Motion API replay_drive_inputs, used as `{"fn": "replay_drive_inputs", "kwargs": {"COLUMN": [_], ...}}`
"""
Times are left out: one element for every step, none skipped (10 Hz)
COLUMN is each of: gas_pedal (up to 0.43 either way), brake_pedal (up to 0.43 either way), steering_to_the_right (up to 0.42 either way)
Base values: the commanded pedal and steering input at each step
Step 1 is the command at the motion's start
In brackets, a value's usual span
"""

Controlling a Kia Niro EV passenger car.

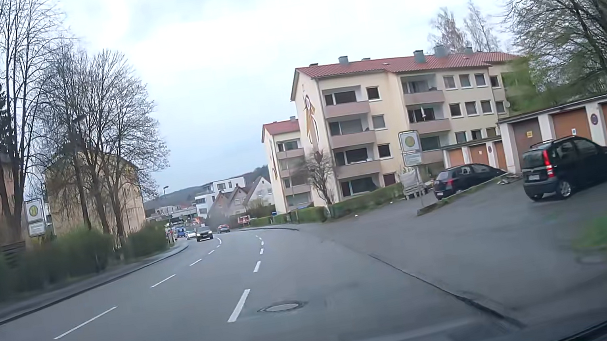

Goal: Follow the waypoints while adhering to traffic rules and regulations

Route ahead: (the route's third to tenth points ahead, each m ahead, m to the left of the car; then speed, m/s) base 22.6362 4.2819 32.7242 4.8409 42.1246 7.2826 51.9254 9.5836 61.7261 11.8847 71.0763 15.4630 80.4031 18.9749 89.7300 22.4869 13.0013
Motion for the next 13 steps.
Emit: {"fn": "replay_drive_inputs", "kwargs": {"gas_pedal": [0.000,0.000,0.000,0.000,0.000,0.000,0.000,0.000,0.000,0.000,0.000,0.000,0.000], "brake_pedal": [0.055,0.067,0.067,0.073,0.073,0.073,0.073,0.073,0.079,0.085,0.079,0.085,0.085], "steering_to_the_right": [-0.020,-0.021,-0.022,-0.023,-0.024,-0.024,-0.023,-0.023,-0.023,-0.022,-0.021,-0.021,-0.021]}}
